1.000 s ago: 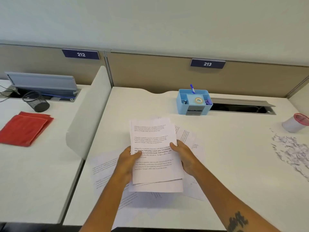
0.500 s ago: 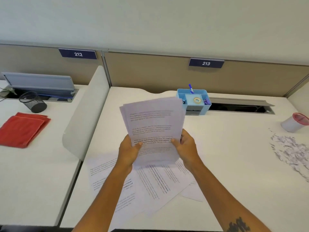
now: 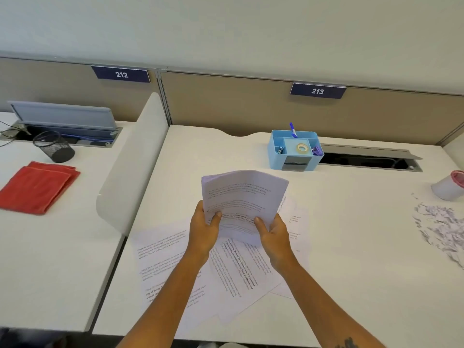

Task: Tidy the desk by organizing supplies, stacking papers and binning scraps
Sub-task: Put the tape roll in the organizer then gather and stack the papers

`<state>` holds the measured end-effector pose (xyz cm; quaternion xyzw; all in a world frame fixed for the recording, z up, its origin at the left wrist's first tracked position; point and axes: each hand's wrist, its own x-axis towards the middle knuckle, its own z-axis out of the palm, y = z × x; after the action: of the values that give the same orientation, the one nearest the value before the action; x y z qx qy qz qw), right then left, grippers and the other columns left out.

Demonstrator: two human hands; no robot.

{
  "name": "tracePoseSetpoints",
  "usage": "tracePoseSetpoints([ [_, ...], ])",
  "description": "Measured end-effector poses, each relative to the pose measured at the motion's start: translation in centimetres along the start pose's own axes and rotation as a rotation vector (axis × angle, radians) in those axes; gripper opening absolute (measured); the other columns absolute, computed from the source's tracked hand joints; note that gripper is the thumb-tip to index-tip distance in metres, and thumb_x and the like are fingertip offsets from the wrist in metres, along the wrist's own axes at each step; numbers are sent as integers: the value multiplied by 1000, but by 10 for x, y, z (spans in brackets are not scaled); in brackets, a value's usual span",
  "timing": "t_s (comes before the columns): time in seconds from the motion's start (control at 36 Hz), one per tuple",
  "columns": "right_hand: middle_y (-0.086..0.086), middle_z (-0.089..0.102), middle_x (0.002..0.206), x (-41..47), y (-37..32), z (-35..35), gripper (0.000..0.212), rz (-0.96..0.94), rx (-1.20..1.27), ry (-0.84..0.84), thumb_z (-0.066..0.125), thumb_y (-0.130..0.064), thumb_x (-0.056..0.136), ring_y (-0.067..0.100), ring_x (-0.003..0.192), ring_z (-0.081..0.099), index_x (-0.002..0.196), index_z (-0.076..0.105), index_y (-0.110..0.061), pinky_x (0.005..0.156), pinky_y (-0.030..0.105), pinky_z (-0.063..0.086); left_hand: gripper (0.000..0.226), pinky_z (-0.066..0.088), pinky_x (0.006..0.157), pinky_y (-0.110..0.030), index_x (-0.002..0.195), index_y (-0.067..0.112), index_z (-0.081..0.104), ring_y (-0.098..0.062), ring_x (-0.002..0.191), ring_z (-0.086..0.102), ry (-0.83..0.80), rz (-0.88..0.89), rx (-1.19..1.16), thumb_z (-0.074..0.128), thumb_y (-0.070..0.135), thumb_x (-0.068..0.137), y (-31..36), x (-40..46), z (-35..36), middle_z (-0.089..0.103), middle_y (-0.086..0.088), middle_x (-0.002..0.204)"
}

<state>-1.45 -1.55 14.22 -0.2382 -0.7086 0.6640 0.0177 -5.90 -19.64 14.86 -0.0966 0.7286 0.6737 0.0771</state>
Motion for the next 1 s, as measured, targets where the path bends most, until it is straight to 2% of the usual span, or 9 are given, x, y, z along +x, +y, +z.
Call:
tracePoseSetpoints([
  [0.06,-8,67,120,0,-2,1,36,6,-11,-10,63,-25,103,15,112,65,137,54,-32,75,22,61,39,57,80,-24,139,35,50,-14,112,65,4,-16,0,63,12,109,0,1,-1,66,8,122],
  [0.17,-5,67,121,2,-4,1,36,15,-26,-26,63,-26,103,16,110,66,137,54,-31,70,21,60,38,55,74,-20,138,38,49,-10,107,65,5,-8,37,62,15,110,3,3,-1,64,12,119],
  [0.39,-13,69,126,10,-12,-4,36,-19,-91,-81,61,-34,103,13,112,68,139,55,-34,92,38,61,29,57,75,-21,131,24,57,-8,105,69,21,1,65,67,12,107,5,9,-16,69,7,119],
  [0.5,-14,73,123,7,-10,-7,34,14,-74,-139,64,-26,102,10,108,72,136,61,-32,92,37,61,36,56,78,-20,137,20,56,-7,104,69,10,-38,111,72,17,105,-5,14,-34,70,6,121],
  [0.58,-12,76,117,6,4,-8,30,83,-81,-145,66,-23,100,14,104,75,128,67,-34,92,44,62,37,54,77,-23,140,22,56,-15,105,70,-6,-98,225,71,23,106,-22,18,-51,70,5,117],
  [0.67,-10,75,118,3,22,-13,30,149,-128,-120,65,-25,100,17,103,74,129,66,-34,93,50,61,45,57,91,-38,144,20,56,-25,114,70,2,-55,523,73,28,104,-48,21,-81,69,0,123],
  [0.75,-9,74,121,-1,35,-20,31,187,-155,-98,64,-27,101,18,105,73,131,65,-32,95,50,60,59,49,114,-51,151,16,53,-33,137,60,31,-19,793,78,27,99,-73,24,-120,62,-8,147],
  [0.89,-8,73,123,-6,49,-32,33,229,-146,-57,65,-26,100,18,107,72,134,64,-29,97,50,60,87,32,130,-49,163,5,40,-36,158,37,-14,-73,988,86,26,92,-97,38,-178,43,-17,168],
  [1.0,-8,74,121,-6,52,-36,32,237,-132,-28,66,-24,100,18,106,73,132,65,-29,96,50,60,111,21,134,-47,171,6,22,-34,166,21,-110,-99,1115,88,41,89,-108,43,-199,23,-16,179],
])
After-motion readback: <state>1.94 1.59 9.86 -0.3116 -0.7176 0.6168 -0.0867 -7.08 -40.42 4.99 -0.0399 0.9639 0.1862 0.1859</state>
